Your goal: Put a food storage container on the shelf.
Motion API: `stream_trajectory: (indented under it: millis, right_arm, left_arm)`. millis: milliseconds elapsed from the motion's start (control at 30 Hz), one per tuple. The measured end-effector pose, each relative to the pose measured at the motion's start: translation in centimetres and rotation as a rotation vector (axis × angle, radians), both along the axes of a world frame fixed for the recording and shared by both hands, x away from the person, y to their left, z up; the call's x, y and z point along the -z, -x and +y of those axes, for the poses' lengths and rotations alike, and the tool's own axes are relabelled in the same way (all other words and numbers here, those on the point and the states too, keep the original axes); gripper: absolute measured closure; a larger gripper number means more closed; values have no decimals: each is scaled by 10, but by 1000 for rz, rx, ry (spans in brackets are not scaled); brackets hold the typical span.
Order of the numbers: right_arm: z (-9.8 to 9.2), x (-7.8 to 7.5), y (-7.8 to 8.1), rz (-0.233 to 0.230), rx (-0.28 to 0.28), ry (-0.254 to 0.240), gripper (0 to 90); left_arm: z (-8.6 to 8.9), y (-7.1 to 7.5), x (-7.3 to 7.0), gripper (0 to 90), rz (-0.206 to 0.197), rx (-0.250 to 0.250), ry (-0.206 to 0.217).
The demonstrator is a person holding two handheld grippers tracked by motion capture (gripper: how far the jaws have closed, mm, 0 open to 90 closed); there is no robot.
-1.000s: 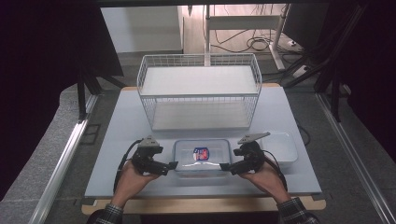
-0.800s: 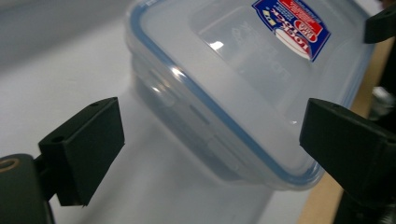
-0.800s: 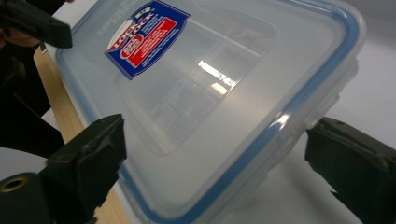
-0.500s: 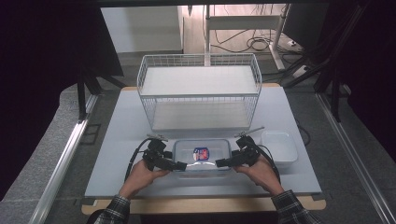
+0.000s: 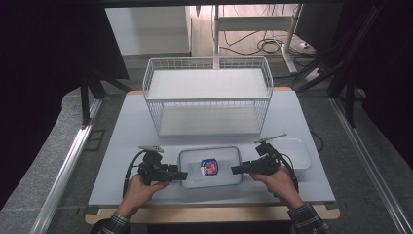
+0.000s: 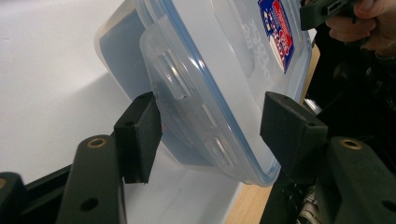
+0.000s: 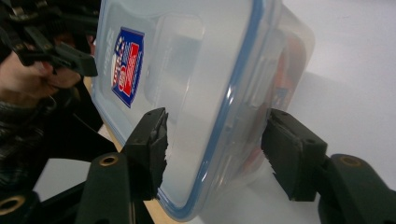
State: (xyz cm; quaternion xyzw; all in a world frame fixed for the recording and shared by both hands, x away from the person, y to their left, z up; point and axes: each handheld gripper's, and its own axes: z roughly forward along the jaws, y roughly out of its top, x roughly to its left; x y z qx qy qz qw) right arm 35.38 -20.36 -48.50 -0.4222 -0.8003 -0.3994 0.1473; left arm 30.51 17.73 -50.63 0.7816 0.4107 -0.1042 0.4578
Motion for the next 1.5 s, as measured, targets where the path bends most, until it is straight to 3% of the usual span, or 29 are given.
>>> stream_trajectory:
  millis: [200,333,500,600,767,967,1100,1500]
  right_arm:
    - [-7,1,-1,19,14,-42,486]
    - [-8,0,2,-4,23,-45,501]
    - [-6,-2,7,-34,48,-41,508]
    - [-6,-2,9,-41,67,-58,522]
    - [-2,-3,14,-94,60,-45,522]
    - [1,-4,16,-132,54,-61,522]
    - [0,-13,18,-197,58,-72,522]
    - [2,-41,18,-289,45,-80,522]
  left_arm:
    - [5,1,2,457,6,-33,65]
    - [4,2,1,476,-14,-59,67]
    - [4,2,2,485,-9,-107,90]
    - [3,3,0,487,-28,-128,81]
    - [5,4,-2,486,-42,-158,79]
    - [8,5,-9,489,-68,-166,89]
    - [9,5,-15,495,-82,-159,104]
    - [12,3,-46,500,-165,-141,90]
